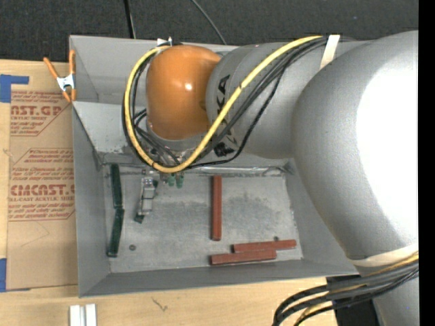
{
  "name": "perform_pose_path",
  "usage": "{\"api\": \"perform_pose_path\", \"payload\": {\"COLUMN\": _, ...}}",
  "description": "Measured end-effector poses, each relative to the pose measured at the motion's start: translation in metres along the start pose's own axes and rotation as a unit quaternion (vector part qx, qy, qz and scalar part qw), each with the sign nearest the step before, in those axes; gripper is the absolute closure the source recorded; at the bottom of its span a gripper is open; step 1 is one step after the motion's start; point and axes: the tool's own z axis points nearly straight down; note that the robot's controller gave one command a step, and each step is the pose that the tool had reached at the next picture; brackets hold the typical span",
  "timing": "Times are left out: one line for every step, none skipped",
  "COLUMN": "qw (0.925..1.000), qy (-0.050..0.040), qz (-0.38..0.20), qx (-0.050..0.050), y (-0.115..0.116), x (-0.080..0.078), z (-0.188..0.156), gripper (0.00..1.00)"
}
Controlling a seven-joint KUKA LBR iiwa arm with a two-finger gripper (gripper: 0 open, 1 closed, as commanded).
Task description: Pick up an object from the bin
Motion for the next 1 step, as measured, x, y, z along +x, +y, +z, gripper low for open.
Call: {"api": "perform_pose_path", "payload": {"qw": 1.0, "qy": 0.0, "qz": 0.0, "qx": 0.0, "y": 0.0, "x": 0.0, "z": 0.0, "gripper": 0.0}}
